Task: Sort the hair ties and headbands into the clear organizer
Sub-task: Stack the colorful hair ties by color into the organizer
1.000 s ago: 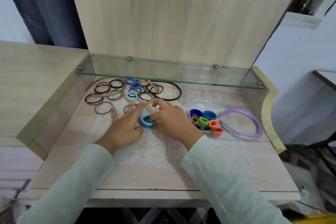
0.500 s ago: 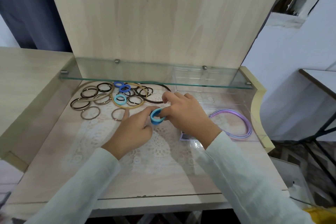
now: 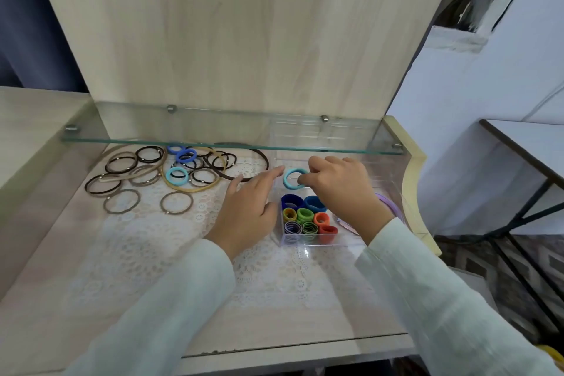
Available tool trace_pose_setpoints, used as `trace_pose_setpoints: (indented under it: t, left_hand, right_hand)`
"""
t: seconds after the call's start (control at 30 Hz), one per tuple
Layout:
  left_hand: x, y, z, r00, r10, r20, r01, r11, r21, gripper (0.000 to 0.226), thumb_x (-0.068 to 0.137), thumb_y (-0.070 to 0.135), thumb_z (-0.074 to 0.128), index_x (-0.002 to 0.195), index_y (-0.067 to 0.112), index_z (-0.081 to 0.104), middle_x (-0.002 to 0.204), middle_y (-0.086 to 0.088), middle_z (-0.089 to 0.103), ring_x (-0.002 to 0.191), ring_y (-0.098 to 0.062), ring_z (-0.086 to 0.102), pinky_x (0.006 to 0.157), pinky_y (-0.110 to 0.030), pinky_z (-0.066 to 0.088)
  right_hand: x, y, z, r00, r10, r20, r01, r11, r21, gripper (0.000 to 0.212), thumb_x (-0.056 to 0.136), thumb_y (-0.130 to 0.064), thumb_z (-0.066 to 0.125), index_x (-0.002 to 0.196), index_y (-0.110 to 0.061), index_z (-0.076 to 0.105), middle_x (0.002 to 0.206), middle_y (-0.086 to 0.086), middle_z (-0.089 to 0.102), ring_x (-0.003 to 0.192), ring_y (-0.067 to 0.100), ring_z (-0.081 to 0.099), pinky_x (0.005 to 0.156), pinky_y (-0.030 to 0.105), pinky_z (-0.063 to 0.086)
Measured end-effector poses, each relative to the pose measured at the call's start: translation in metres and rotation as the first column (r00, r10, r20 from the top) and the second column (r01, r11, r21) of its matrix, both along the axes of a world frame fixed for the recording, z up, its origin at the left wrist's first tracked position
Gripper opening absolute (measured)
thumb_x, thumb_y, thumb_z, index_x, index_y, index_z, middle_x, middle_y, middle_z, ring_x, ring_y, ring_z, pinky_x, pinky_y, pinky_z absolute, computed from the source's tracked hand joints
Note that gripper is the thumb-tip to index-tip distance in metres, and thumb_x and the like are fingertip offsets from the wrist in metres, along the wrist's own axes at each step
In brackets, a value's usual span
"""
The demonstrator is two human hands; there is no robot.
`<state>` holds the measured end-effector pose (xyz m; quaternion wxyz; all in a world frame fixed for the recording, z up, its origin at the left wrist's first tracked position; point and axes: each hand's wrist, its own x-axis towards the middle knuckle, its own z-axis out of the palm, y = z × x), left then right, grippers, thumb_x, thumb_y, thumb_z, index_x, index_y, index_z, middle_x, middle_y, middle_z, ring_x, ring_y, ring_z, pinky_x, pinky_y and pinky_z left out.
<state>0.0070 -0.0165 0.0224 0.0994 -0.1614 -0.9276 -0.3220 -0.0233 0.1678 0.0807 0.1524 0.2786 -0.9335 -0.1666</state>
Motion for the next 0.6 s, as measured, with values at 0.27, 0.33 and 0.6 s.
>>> trace_pose_setpoints:
  t: [0.27, 0.33, 0.6]
  left_hand:
    - [-0.001, 0.004, -0.022, 0.967, 0.012, -0.253, -0.001, 0.999, 0.041, 0.057, 0.084, 0.02, 0.034, 0.14, 0.022, 0.045, 0.144, 0.006, 0.048, 0.135, -0.009, 0.039, 0.113, -0.035, 0.027]
    - [-0.001, 0.004, -0.023, 0.968, 0.0, -0.251, 0.009, 0.999, 0.036, 0.053, 0.085, 0.02, 0.033, 0.135, 0.022, 0.048, 0.142, 0.006, 0.049, 0.134, -0.009, 0.04, 0.113, -0.037, 0.029]
    - [-0.003, 0.005, -0.023, 0.971, 0.01, -0.237, -0.005, 1.0, 0.02, 0.045, 0.084, 0.021, 0.034, 0.123, 0.021, 0.055, 0.137, 0.009, 0.053, 0.131, -0.009, 0.043, 0.11, -0.028, 0.024]
  right_hand:
    - [-0.011, 0.003, -0.007, 0.993, -0.069, 0.093, 0.077, 0.993, -0.087, 0.028, 0.096, -0.034, 0.054, 0.123, -0.035, 0.063, 0.102, -0.003, 0.055, 0.088, 0.021, 0.059, 0.055, 0.026, 0.025]
    - [-0.012, 0.001, -0.007, 0.987, -0.076, 0.138, 0.09, 0.991, -0.098, 0.029, 0.098, -0.034, 0.052, 0.125, -0.036, 0.061, 0.11, -0.004, 0.053, 0.096, 0.019, 0.056, 0.062, 0.029, 0.031]
    - [-0.024, -0.012, -0.001, 0.955, -0.139, 0.26, 0.158, 0.986, -0.051, 0.026, 0.094, -0.036, 0.058, 0.118, -0.036, 0.066, 0.113, -0.005, 0.06, 0.097, 0.019, 0.059, 0.064, 0.029, 0.037]
